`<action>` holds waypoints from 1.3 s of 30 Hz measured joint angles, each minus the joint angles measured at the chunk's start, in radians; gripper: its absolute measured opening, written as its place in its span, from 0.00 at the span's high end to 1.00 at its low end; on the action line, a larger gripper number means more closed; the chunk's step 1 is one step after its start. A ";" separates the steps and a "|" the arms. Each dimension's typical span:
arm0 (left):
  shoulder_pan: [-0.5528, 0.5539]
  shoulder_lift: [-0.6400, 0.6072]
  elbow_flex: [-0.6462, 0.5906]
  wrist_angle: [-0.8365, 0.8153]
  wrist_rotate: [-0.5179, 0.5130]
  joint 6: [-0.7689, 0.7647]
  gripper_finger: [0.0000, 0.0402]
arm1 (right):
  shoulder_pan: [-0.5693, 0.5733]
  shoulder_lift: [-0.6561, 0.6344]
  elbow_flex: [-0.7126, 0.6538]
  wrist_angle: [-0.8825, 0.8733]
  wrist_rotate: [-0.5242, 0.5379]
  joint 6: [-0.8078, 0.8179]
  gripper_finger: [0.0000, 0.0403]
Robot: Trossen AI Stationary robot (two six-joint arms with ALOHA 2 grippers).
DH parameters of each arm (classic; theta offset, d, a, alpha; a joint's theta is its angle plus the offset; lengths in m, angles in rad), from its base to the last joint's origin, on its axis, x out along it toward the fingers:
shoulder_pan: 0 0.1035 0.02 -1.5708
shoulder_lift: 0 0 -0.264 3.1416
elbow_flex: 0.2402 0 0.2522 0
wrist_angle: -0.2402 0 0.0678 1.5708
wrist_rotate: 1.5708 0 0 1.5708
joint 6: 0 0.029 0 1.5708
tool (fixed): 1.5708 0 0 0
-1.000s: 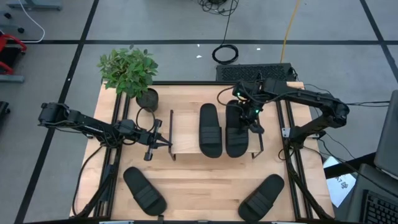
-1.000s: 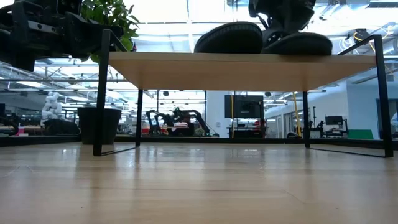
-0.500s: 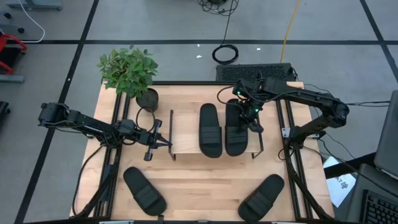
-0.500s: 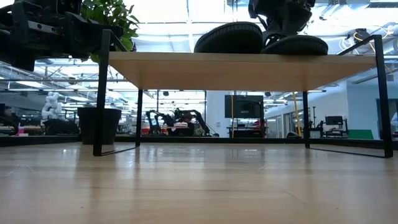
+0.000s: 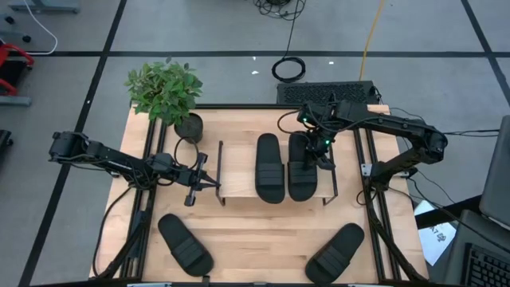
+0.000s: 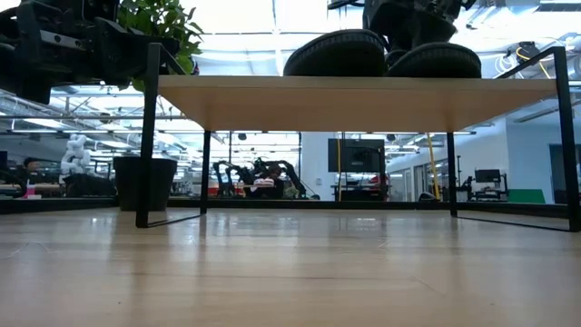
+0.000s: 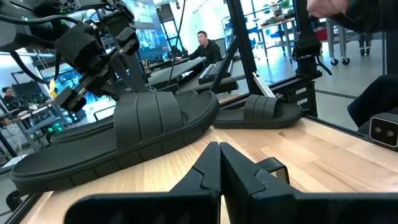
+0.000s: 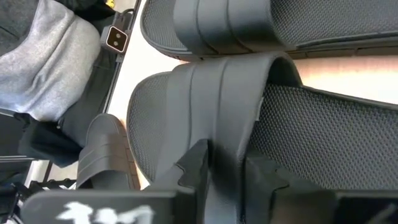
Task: Pick and place slides into the shelf
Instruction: Adjust the black slide on the shelf, then put the black slide under the shelf
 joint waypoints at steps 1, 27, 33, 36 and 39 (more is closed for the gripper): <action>0.000 0.000 0.000 0.000 0.000 0.000 0.99 | 0.000 0.000 0.000 0.000 -0.001 0.000 0.82; 0.000 0.000 0.000 0.000 -0.001 0.001 0.99 | 0.001 -0.159 -0.002 0.099 0.139 0.010 0.43; 0.000 0.000 0.000 0.000 -0.001 0.014 0.99 | 0.007 -0.290 -0.002 0.183 0.182 0.075 0.48; 0.000 0.000 0.000 0.000 -0.001 0.035 0.99 | 0.042 -0.356 -0.003 0.182 0.126 0.015 0.57; 0.000 0.000 0.000 0.000 -0.004 0.060 0.99 | 0.092 -0.439 -0.055 0.250 0.123 -0.028 0.73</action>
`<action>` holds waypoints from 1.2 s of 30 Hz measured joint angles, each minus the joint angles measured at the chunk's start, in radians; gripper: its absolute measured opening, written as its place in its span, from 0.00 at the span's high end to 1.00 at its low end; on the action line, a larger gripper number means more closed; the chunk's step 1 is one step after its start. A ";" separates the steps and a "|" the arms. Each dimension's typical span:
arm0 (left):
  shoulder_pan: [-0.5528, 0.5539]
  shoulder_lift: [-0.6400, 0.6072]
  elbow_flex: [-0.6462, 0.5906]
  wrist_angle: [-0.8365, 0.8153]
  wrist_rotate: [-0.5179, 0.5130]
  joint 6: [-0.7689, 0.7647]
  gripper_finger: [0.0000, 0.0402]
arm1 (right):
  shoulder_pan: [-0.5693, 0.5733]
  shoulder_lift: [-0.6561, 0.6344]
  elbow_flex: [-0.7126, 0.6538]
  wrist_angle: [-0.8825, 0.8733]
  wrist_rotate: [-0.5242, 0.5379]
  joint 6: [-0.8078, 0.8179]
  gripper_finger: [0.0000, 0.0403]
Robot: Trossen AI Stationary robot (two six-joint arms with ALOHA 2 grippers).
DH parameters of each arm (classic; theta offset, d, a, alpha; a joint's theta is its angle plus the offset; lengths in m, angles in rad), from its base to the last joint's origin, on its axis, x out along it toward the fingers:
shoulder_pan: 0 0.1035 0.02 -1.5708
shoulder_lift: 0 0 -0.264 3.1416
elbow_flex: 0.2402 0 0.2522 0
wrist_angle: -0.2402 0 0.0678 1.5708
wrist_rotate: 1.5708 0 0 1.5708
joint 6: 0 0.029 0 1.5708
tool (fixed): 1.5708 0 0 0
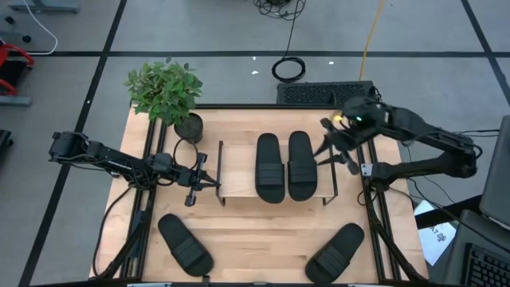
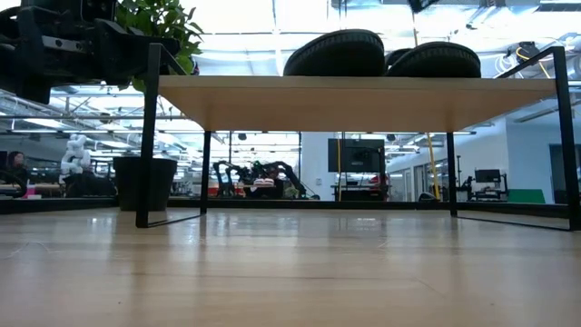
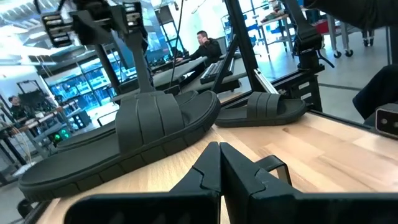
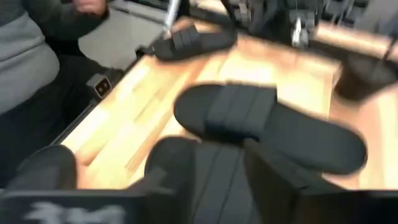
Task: Pick and place slides into the shelf
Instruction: Put the black slide under the shelf
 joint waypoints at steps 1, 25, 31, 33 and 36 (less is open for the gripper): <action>0.000 0.000 0.000 0.000 0.000 0.004 0.99 | 0.011 -0.031 -0.030 0.041 0.000 0.000 0.79; 0.000 0.000 0.000 0.000 -0.011 -0.032 0.99 | 0.216 -0.673 -0.810 0.806 0.180 0.238 1.00; 0.000 0.000 0.000 0.010 -0.061 -0.016 0.99 | 0.212 -0.795 -0.974 0.985 0.177 0.294 1.00; 0.000 0.001 0.000 0.021 -0.063 -0.009 0.99 | 0.212 -0.810 -1.033 1.083 0.124 0.303 1.00; -0.011 0.002 -0.001 0.043 -0.061 -0.006 0.99 | 0.212 -0.812 -1.106 1.221 0.060 0.342 1.00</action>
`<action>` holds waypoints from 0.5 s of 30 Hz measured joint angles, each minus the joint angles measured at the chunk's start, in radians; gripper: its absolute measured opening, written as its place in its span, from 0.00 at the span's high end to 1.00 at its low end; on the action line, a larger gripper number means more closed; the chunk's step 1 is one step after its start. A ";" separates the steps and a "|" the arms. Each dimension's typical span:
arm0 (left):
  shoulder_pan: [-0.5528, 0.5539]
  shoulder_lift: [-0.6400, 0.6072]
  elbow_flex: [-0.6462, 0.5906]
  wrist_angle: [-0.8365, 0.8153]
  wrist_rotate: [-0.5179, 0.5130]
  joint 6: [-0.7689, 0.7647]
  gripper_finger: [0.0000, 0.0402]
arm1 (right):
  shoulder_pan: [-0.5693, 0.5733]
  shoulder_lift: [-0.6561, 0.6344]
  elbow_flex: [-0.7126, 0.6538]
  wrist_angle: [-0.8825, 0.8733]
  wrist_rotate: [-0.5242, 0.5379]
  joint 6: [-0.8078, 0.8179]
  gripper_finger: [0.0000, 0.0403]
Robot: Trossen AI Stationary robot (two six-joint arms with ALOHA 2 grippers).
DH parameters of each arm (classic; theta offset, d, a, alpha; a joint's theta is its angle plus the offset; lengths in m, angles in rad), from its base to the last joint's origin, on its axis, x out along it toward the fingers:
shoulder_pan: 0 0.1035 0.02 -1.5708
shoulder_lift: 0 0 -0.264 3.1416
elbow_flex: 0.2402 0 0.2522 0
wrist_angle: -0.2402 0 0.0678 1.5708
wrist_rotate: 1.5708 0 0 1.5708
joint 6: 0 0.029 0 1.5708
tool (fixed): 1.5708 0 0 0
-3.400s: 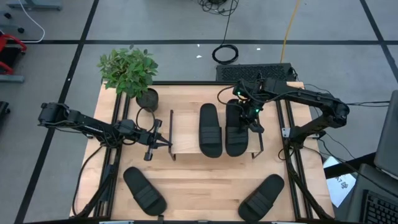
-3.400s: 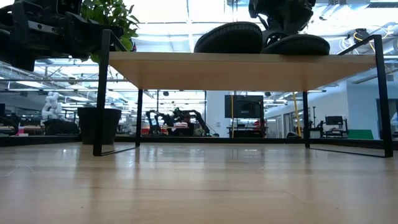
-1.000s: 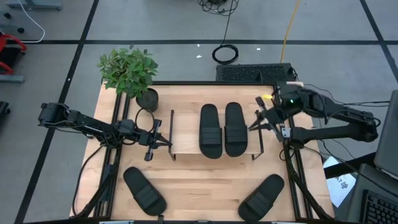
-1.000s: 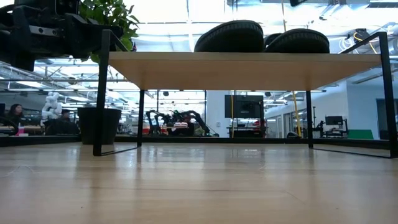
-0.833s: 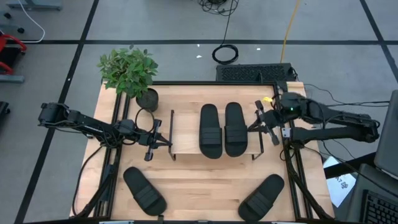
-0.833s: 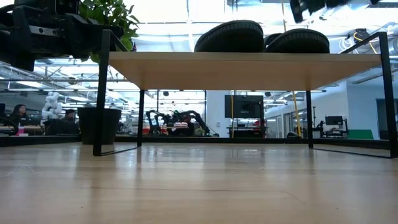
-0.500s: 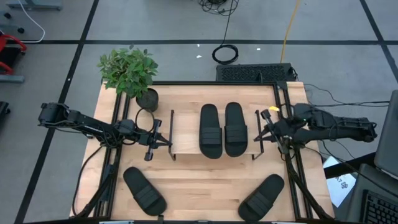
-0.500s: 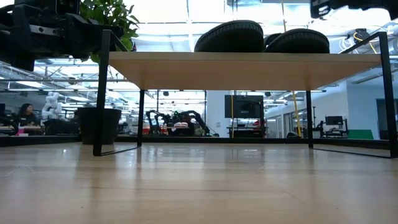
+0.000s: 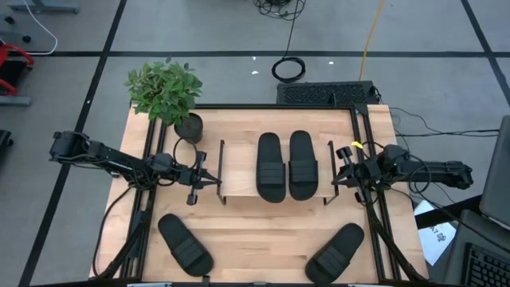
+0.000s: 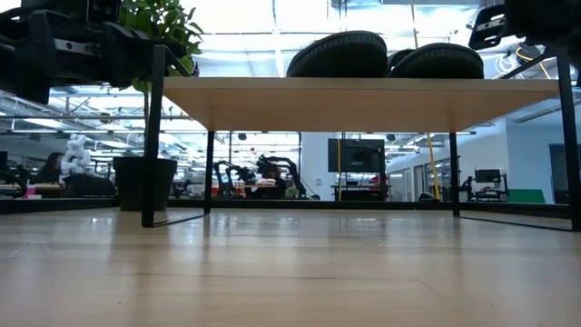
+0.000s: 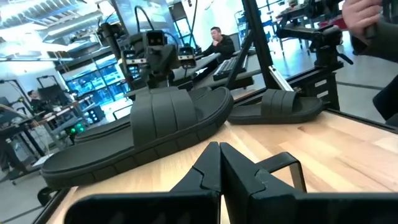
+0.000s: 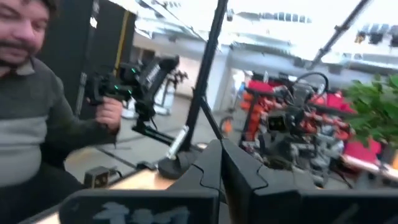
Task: Pick and place slides into the shelf
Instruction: Put the black slide under the shelf
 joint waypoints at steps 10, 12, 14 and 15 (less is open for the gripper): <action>-0.087 -0.039 -0.001 0.103 0.012 -0.034 0.99 | 0.000 -0.001 -0.030 0.173 -0.174 0.129 1.00; -0.104 -0.050 -0.001 0.120 0.013 -0.018 0.99 | 0.000 0.000 -0.030 0.198 -0.230 0.145 1.00; -0.109 -0.050 0.000 0.121 0.012 -0.010 0.99 | 0.000 0.000 -0.030 0.198 -0.273 0.144 1.00; -0.109 -0.049 0.000 0.113 0.012 -0.010 0.99 | 0.000 0.000 -0.030 0.190 -0.290 0.140 1.00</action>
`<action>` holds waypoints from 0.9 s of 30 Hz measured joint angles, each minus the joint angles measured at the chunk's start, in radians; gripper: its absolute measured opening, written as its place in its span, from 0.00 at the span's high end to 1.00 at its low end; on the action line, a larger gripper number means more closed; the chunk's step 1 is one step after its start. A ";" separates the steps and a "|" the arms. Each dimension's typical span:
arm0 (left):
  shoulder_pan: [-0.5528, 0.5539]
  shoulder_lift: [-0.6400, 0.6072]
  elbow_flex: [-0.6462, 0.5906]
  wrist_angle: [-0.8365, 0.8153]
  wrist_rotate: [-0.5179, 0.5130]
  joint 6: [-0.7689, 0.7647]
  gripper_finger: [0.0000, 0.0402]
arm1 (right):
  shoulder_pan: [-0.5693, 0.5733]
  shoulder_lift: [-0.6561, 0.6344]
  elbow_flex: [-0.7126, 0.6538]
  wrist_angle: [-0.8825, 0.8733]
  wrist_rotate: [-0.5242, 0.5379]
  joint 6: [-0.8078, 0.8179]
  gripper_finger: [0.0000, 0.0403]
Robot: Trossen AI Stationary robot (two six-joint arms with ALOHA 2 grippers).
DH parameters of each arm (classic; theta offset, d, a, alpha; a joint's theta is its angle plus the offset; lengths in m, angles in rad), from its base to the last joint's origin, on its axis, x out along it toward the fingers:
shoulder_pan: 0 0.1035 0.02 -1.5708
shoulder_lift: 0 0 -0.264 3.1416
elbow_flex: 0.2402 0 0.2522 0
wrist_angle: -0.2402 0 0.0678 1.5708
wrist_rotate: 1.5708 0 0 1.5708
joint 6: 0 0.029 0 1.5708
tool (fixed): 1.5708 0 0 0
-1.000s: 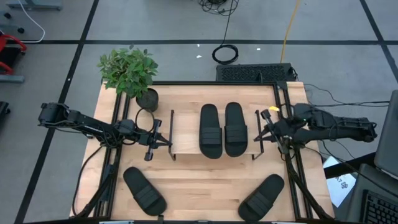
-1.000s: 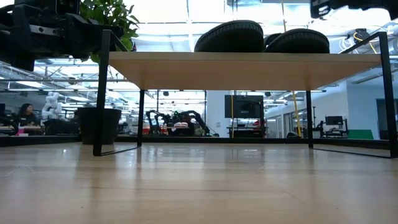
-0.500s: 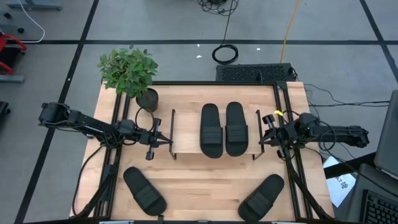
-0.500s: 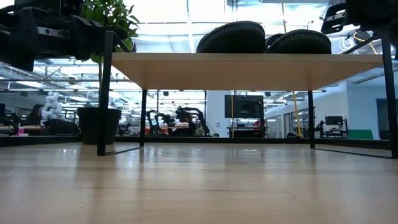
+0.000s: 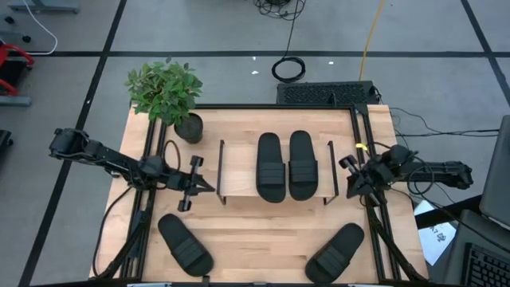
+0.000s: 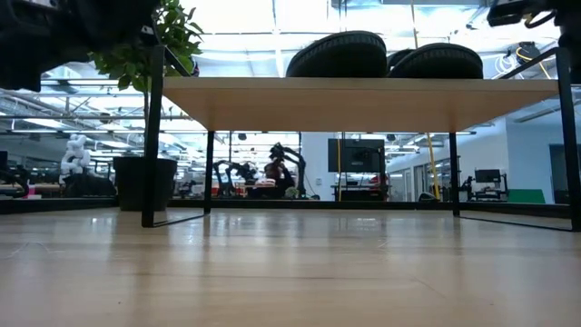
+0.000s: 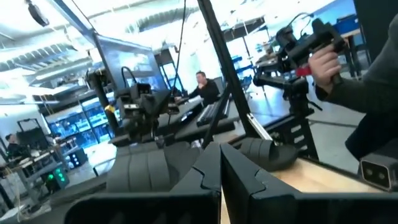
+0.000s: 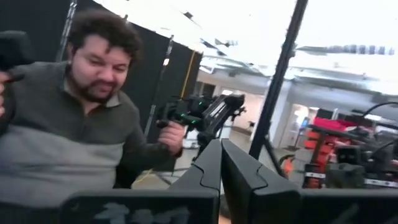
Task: Pick and place slides into the shelf
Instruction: Put the black slide under the shelf
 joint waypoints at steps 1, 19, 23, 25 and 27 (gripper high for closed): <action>0.000 0.000 0.000 -0.011 0.000 0.000 0.99 | 0.000 0.002 0.000 -0.005 -0.011 -0.004 1.00; 0.004 0.002 0.001 -0.096 -0.009 0.062 0.99 | 0.002 0.012 -0.001 -0.010 -0.033 -0.033 1.00; 0.004 0.002 0.001 -0.096 -0.009 0.062 0.99 | 0.002 0.023 -0.001 -0.009 0.005 -0.001 1.00; 0.004 0.002 0.001 -0.096 -0.009 0.062 0.99 | 0.002 0.027 -0.002 -0.011 0.060 0.043 1.00; 0.004 0.002 0.001 -0.095 -0.009 0.061 0.99 | 0.002 0.028 -0.002 -0.008 0.084 0.062 0.98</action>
